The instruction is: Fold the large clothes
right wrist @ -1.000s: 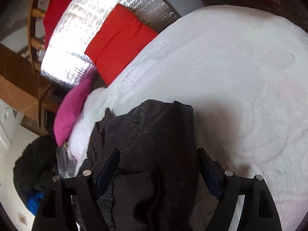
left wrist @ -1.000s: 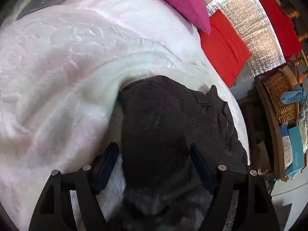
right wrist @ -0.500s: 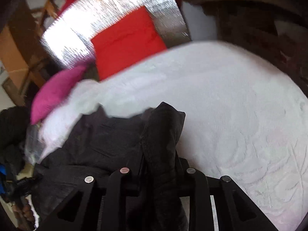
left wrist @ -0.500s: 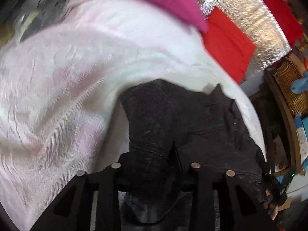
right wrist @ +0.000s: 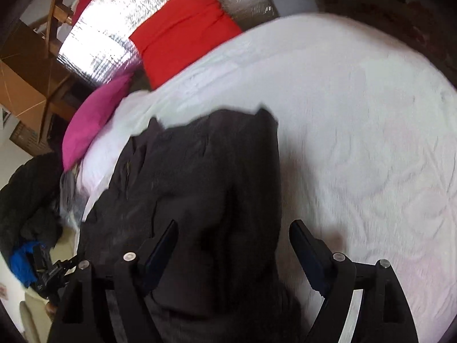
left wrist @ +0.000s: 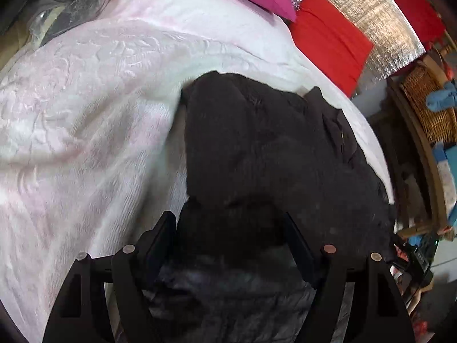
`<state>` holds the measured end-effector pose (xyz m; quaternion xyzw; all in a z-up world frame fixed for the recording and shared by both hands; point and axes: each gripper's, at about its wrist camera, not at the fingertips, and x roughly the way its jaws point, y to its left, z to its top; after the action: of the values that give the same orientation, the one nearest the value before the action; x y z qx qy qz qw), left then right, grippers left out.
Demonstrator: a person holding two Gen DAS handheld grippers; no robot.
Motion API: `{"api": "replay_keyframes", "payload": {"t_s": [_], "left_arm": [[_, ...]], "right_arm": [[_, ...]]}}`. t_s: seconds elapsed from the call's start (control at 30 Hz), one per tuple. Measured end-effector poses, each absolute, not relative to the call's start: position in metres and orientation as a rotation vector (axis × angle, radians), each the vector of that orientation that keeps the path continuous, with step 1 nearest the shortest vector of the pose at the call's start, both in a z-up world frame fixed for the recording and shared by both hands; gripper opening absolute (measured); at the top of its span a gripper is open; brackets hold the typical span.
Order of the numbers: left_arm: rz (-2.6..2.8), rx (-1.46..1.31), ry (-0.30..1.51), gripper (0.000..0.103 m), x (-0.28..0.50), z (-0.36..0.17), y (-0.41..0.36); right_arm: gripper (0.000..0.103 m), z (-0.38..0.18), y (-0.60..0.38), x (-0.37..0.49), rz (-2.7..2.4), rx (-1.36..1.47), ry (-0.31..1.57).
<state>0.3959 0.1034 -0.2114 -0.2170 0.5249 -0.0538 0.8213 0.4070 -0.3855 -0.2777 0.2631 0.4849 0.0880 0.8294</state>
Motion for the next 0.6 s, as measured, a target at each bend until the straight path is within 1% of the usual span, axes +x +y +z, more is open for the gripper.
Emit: {"api": "replay_keyframes", "payload": {"t_s": [0.07,0.13,0.17,0.2,0.23,0.27,0.3,0.33,0.43,0.5,0.53,0.57,0.6], "left_arm": [[-0.114,-0.442,1.115,0.077,0.390,-0.213,0.104],[-0.119,-0.466,1.108,0.076,0.384,-0.213,0.109],[-0.114,-0.469,1.101,0.070,0.384,-0.214,0.110],[-0.105,-0.461,1.095,0.063,0.381,-0.212,0.111],[-0.103,-0.454,1.088,0.060,0.378,-0.211,0.111],[-0.102,-0.444,1.078,0.055,0.376,-0.208,0.111],[-0.099,-0.435,1.070,0.052,0.376,-0.206,0.105],[-0.091,-0.420,1.059,0.052,0.374,-0.203,0.104],[-0.072,-0.383,1.059,0.053,0.376,-0.204,0.100],[-0.061,-0.384,1.087,0.060,0.380,-0.212,0.098],[-0.058,-0.386,1.095,0.060,0.382,-0.214,0.096],[-0.049,-0.378,1.104,0.066,0.383,-0.214,0.094],[-0.037,-0.369,1.115,0.073,0.382,-0.213,0.092]], "right_arm": [[0.082,-0.290,-0.380,0.402,0.215,0.570,1.070],[0.070,-0.300,-0.375,0.400,0.214,0.568,1.095],[0.066,-0.299,-0.373,0.400,0.210,0.560,1.080],[0.056,-0.295,-0.370,0.397,0.212,0.555,1.064],[0.049,-0.291,-0.368,0.394,0.211,0.547,1.050],[0.045,-0.285,-0.364,0.390,0.199,0.521,1.034],[0.041,-0.279,-0.360,0.385,0.183,0.490,1.014],[0.039,-0.271,-0.355,0.380,0.171,0.452,0.986],[0.039,-0.250,-0.345,0.368,0.162,0.388,0.899],[0.039,-0.255,-0.346,0.371,0.147,0.384,0.919],[0.039,-0.264,-0.348,0.375,0.133,0.389,0.951],[0.040,-0.276,-0.350,0.381,0.118,0.407,0.998],[0.044,-0.280,-0.351,0.384,0.116,0.426,1.014]]}}
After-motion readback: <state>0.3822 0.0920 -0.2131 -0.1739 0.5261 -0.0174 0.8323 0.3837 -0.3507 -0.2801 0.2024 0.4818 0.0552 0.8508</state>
